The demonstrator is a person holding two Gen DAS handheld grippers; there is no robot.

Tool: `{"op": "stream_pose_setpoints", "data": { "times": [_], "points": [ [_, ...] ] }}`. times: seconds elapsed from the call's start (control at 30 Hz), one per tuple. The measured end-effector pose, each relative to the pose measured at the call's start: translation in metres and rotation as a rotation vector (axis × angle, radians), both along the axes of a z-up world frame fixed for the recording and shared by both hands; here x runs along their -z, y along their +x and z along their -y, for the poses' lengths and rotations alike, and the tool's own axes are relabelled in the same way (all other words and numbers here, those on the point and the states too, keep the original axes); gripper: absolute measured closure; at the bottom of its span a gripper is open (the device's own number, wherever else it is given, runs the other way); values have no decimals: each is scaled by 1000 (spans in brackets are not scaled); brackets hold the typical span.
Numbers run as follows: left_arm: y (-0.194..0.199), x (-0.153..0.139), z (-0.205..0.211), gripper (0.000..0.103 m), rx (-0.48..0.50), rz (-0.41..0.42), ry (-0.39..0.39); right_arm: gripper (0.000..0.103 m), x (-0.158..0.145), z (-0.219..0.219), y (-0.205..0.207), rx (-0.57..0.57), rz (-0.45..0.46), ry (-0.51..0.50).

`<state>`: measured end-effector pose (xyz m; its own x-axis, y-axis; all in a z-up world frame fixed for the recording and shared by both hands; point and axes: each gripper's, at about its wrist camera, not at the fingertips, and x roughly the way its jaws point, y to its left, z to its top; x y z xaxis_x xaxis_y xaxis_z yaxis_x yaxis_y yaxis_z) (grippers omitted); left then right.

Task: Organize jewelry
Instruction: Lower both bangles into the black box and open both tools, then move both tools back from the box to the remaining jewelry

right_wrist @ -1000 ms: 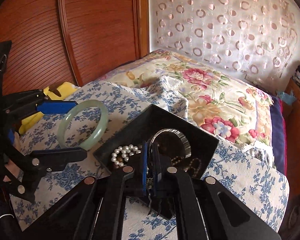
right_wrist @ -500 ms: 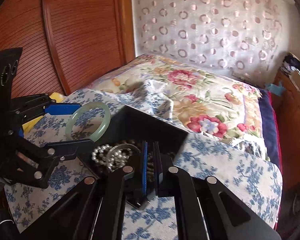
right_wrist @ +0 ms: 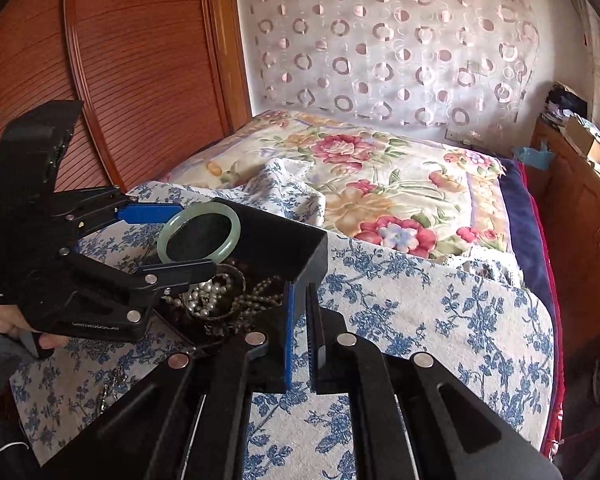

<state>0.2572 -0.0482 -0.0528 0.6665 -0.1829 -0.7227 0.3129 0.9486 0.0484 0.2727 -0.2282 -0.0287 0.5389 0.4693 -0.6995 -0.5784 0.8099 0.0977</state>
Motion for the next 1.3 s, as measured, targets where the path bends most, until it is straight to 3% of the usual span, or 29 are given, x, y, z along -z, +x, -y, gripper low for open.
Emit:
{"op": "stream_pose_setpoints", "data": {
  "times": [0.33,0.8,1.3],
  "points": [
    [0,3,4,34,3,-3,1,95,2,6,-5,10,-7,0],
    [-13,-15,-6,34,-4,40,-30,95,-2,3,-11,10,-4,-9],
    [-99,2,-33,34,-35,0,-89,95,10,5,-83,-12,-17,21]
  ]
}}
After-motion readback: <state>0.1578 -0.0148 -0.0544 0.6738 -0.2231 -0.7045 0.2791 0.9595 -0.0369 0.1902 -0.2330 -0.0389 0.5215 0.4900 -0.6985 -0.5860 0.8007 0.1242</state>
